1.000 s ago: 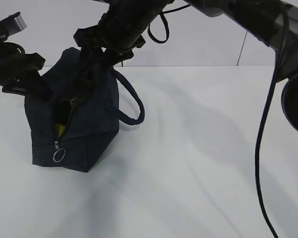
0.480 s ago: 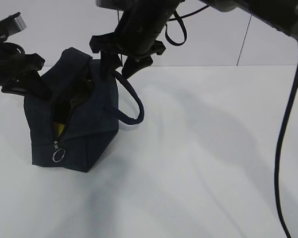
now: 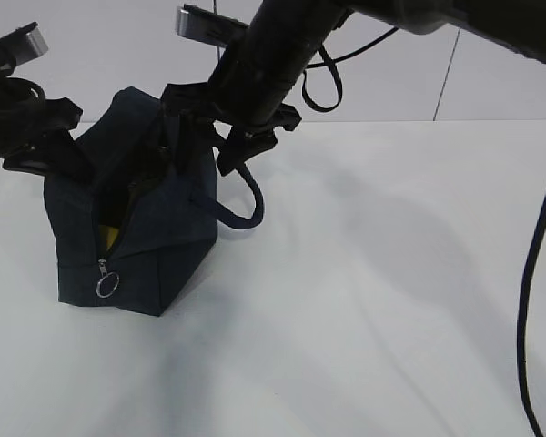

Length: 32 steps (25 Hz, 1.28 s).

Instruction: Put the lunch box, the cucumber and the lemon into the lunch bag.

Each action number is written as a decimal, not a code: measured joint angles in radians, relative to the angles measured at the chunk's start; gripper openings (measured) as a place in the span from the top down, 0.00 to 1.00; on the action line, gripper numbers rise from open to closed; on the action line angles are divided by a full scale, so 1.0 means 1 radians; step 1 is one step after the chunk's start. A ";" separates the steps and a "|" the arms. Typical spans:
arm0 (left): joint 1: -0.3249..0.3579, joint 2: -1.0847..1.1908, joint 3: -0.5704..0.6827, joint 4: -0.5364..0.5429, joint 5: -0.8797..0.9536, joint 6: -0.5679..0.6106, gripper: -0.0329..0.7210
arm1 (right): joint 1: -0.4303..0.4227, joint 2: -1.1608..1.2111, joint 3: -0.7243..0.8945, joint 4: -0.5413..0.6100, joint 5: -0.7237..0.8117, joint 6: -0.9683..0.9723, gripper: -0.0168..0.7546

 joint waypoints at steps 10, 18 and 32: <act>0.000 0.000 0.000 0.000 0.000 0.000 0.94 | 0.000 -0.017 0.153 0.108 -0.095 -0.062 0.41; 0.000 0.000 0.000 0.000 0.000 0.000 0.94 | 0.000 -0.019 0.154 0.086 -0.112 -0.118 0.87; -0.040 0.000 0.000 -0.280 -0.021 0.248 0.94 | -0.007 -0.067 0.159 -0.141 -0.152 -0.133 0.95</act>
